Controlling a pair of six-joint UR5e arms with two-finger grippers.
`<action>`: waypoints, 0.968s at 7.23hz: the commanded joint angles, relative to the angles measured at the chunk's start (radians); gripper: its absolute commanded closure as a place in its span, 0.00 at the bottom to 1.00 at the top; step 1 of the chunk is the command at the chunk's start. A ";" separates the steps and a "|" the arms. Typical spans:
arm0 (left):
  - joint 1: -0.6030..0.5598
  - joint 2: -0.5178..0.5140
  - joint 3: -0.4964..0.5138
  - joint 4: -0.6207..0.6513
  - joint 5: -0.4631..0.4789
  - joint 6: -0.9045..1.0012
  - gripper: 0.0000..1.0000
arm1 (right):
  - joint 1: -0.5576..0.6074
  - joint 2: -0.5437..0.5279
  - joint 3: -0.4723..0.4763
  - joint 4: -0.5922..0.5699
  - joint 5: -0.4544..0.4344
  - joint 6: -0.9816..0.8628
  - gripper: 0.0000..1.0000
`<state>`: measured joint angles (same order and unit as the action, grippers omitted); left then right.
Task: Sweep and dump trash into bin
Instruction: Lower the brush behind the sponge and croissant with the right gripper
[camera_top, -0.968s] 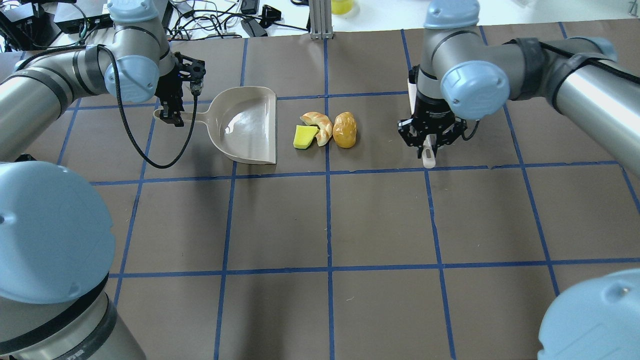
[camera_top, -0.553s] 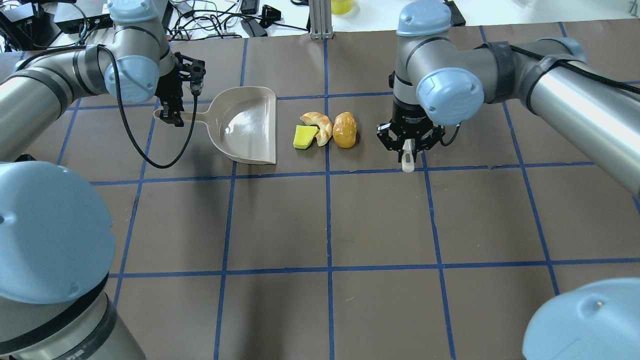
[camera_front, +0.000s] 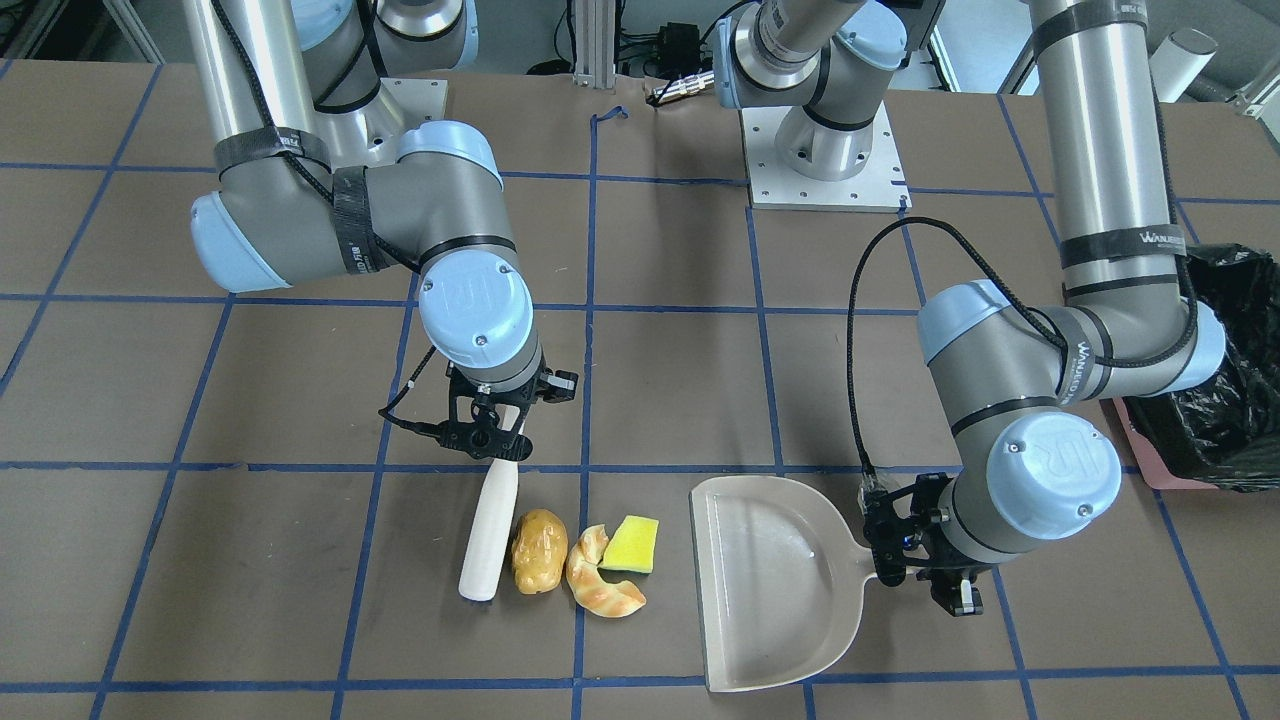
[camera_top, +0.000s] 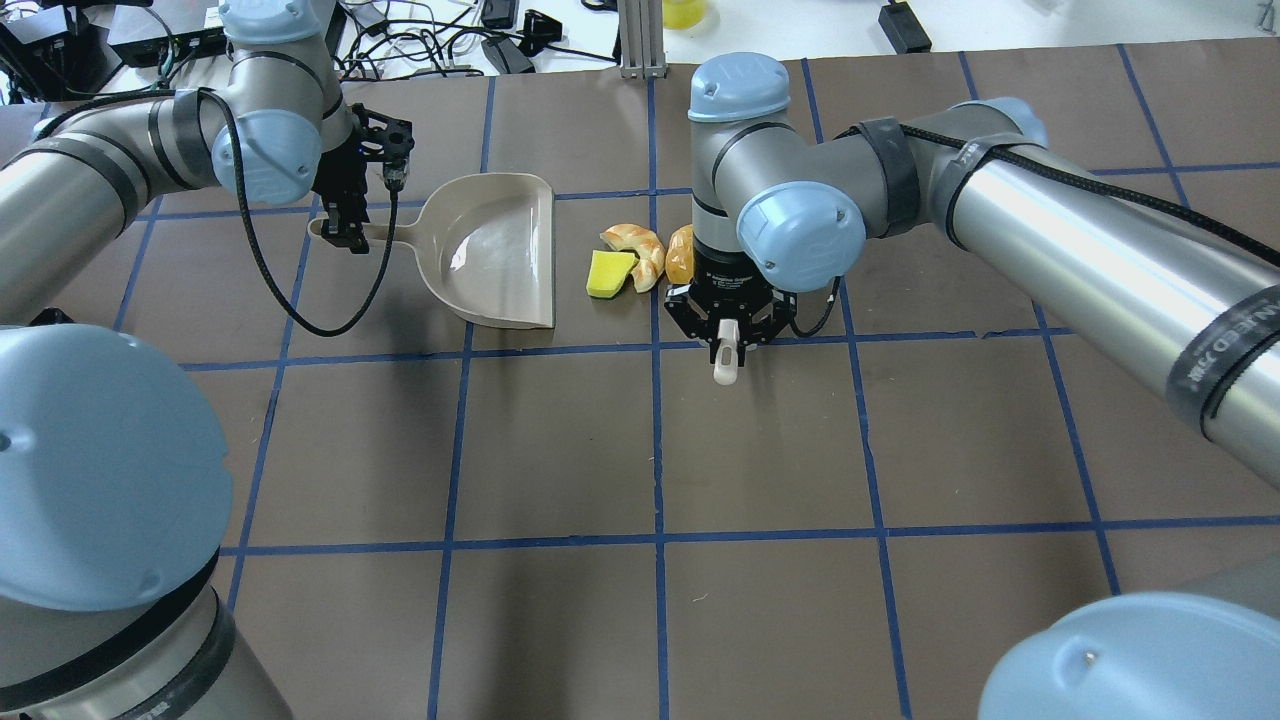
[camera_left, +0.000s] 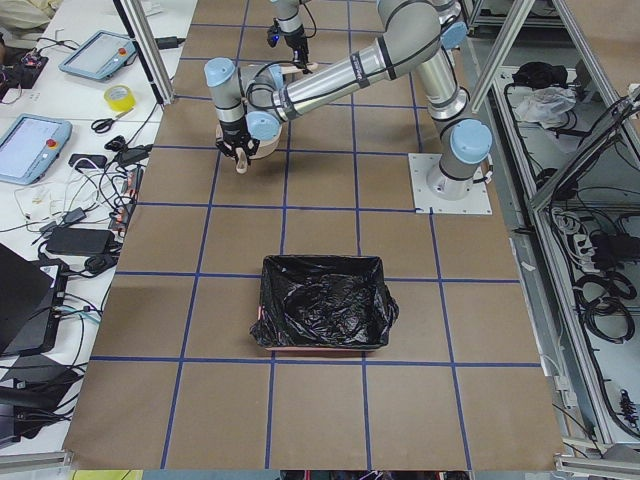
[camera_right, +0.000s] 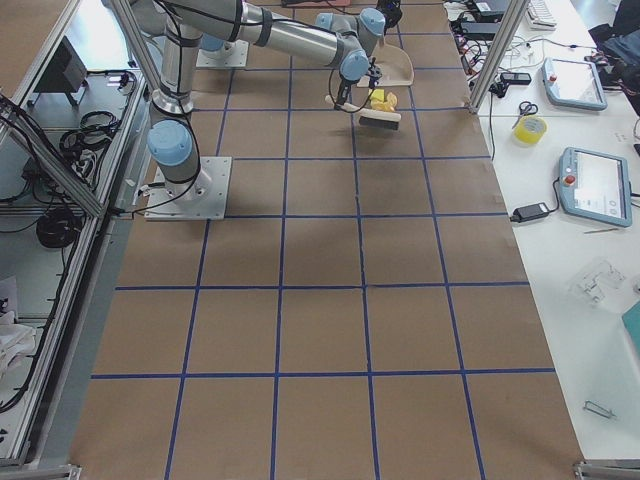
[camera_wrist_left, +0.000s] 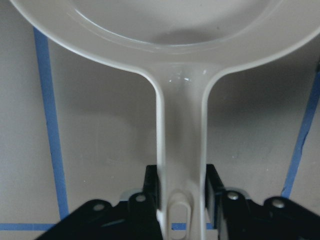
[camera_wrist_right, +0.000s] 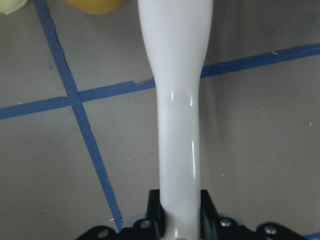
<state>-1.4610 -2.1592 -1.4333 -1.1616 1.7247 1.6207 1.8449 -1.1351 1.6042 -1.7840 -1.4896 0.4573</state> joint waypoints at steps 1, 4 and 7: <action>-0.002 -0.002 -0.001 -0.001 0.000 -0.001 0.93 | 0.002 0.014 -0.004 -0.030 0.032 0.012 0.99; -0.004 -0.001 -0.001 -0.001 -0.001 -0.001 0.93 | 0.029 0.063 -0.048 -0.067 0.078 0.037 0.99; -0.004 -0.001 -0.003 -0.001 -0.001 -0.001 0.93 | 0.121 0.210 -0.246 -0.074 0.086 0.093 0.99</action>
<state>-1.4649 -2.1605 -1.4353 -1.1627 1.7242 1.6199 1.9324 -0.9855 1.4414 -1.8564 -1.4059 0.5296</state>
